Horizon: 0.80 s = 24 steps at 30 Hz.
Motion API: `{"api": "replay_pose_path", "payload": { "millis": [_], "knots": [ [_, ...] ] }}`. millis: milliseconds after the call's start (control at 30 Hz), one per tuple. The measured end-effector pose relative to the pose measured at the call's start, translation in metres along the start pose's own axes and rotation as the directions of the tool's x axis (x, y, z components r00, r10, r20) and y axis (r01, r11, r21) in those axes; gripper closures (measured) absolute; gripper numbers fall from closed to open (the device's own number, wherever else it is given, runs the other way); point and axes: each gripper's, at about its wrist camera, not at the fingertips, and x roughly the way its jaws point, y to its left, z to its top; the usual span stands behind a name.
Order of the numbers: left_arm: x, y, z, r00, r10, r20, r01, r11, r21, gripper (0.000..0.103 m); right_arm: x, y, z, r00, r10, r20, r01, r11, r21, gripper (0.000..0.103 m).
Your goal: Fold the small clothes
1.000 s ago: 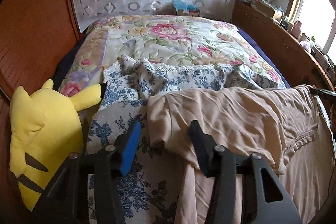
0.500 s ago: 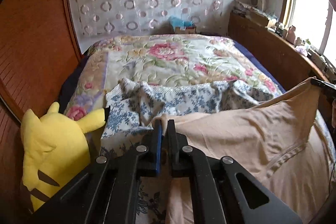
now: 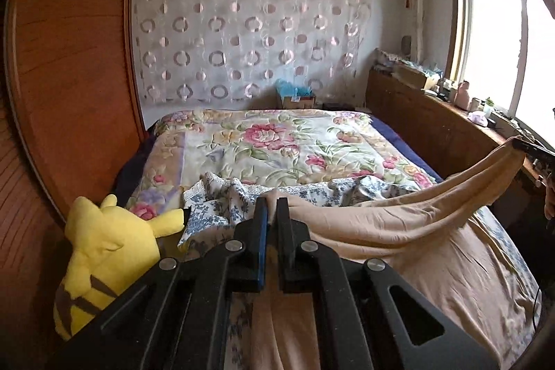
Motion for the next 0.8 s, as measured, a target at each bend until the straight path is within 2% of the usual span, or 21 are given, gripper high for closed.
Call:
{"api": "replay_pose_path", "payload": {
  "millis": [200,467,633,800],
  "knots": [
    [-0.042,-0.007,-0.032,1.000,-0.008,0.023,0.008,1.000,0.007,0.098,-0.058,0.014,-0.040,1.000,0.010,-0.012,-0.010,0.999,-0.038,0.100],
    [-0.072,-0.018,-0.079,0.999,-0.037,0.005,0.037,0.999,-0.002,0.098,-0.120,0.036,-0.084,0.999,0.034,-0.029,-0.035,0.999,-0.031,0.100],
    [-0.097,-0.015,-0.102,0.999,-0.035,0.003,0.035,0.999,-0.027,0.098,-0.151,0.046,-0.098,0.998,0.058,-0.033,-0.058,0.998,-0.014,0.100],
    [-0.115,-0.006,-0.114,1.000,-0.017,0.007,0.017,0.999,-0.047,0.098,-0.162,0.047,-0.094,0.996,0.085,-0.038,-0.085,0.996,0.007,0.100]
  ]
}}
